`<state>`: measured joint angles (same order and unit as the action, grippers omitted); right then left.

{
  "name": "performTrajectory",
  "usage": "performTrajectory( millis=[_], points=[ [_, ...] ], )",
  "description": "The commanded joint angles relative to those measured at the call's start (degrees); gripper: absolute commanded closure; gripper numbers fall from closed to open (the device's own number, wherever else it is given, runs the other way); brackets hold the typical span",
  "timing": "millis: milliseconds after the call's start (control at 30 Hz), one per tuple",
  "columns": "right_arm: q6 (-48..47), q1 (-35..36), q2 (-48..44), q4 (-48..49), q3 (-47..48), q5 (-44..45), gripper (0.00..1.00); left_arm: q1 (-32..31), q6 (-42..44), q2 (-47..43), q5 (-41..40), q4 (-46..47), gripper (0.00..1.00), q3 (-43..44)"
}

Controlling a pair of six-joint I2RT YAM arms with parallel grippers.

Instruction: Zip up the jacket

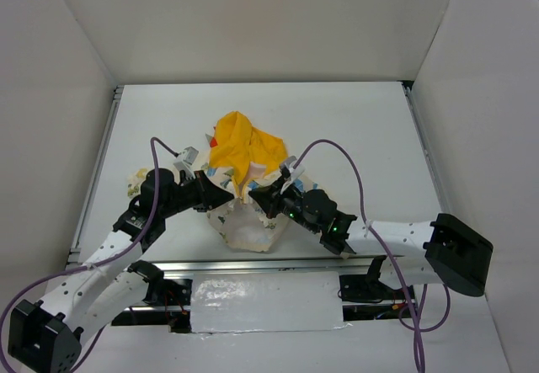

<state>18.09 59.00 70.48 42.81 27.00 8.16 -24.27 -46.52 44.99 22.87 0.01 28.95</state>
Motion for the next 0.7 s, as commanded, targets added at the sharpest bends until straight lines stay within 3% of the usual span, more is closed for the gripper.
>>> performTrajectory(
  millis=[0, 667],
  points=[
    [-1.30, 0.24, 0.36, 3.07, 2.88, 0.80, 1.00, -0.25, 0.47, -0.08, 1.47, 2.80, 1.00, 1.11],
    [-2.27, 0.24, 0.27, 1.67, 4.28, 1.15, 1.00, -0.34, 0.64, 0.27, 1.65, 3.24, 1.00, -0.21]
  ],
)
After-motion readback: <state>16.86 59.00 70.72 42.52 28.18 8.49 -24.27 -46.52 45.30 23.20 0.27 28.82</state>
